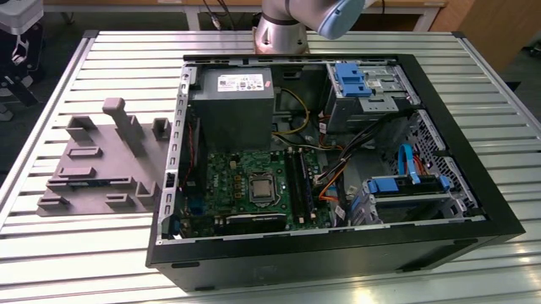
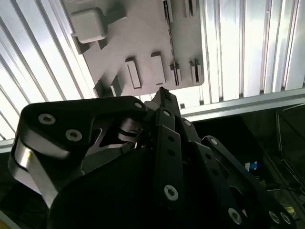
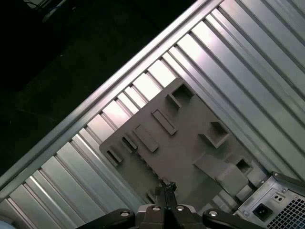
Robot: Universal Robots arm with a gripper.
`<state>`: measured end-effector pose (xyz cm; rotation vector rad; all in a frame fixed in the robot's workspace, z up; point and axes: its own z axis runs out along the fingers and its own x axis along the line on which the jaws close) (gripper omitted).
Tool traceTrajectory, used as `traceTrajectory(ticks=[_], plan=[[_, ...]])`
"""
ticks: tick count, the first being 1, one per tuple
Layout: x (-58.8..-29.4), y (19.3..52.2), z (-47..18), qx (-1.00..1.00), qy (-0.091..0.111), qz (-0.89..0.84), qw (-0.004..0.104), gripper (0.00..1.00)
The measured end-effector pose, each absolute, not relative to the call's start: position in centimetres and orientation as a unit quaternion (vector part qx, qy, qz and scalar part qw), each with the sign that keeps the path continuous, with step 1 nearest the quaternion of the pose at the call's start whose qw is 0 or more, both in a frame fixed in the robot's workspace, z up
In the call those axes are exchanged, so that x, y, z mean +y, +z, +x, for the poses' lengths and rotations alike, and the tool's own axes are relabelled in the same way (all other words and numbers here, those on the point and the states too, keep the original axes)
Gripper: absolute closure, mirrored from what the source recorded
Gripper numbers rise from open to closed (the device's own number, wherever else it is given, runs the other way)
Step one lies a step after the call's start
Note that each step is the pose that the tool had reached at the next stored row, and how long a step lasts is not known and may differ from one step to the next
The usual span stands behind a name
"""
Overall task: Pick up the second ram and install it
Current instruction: 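Pick up the second ram and move it above second insertion slot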
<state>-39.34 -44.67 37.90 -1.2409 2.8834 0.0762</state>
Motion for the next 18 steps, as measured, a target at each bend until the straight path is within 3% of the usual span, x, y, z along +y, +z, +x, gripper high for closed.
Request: traceTrajectory(ticks=[18], plan=[[-44.67, 37.90, -39.34, 0.911, 0.024, -0.412, 0.000, 0.89]])
